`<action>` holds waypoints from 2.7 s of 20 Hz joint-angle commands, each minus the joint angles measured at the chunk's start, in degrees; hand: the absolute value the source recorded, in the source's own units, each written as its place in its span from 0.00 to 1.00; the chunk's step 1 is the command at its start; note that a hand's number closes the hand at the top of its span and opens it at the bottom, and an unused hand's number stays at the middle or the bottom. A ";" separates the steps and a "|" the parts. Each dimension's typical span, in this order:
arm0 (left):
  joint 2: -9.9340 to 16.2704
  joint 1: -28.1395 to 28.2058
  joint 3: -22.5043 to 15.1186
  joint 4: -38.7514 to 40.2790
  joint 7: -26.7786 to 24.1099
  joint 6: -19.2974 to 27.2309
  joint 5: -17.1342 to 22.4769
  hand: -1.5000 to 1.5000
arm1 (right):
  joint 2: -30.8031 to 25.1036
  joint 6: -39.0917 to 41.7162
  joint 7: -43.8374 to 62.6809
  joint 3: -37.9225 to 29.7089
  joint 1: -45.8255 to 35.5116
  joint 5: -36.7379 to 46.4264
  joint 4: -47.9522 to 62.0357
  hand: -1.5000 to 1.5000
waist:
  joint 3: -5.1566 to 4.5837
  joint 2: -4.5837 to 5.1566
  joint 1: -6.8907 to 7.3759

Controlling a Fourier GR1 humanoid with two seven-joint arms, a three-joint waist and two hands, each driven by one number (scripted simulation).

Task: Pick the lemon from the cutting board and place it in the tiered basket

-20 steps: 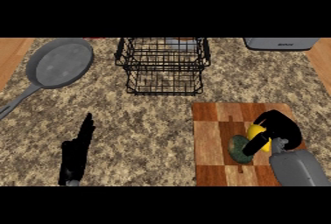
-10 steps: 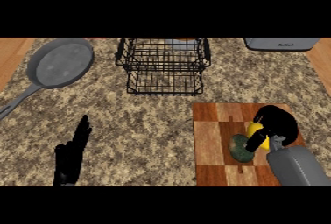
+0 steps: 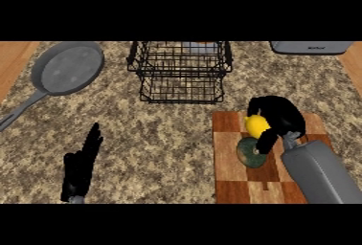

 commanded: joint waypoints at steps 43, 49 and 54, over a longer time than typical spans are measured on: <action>-4.33 1.47 -0.89 -0.77 0.38 -0.65 -4.39 0.50 | 9.33 -8.21 -0.29 -13.70 -45.81 -6.33 24.00 1.00 | -0.04 0.41 0.86; -1.98 -3.32 2.95 2.42 0.13 -3.02 -2.67 0.50 | 12.04 -16.07 -2.76 -14.49 -49.57 -2.20 38.03 1.00 | -0.06 0.65 0.94; -2.48 -1.23 3.76 4.14 -2.24 -3.17 -2.33 0.50 | 14.69 -20.12 -4.88 -17.35 -50.60 -3.78 42.43 1.00 | -0.04 0.48 0.67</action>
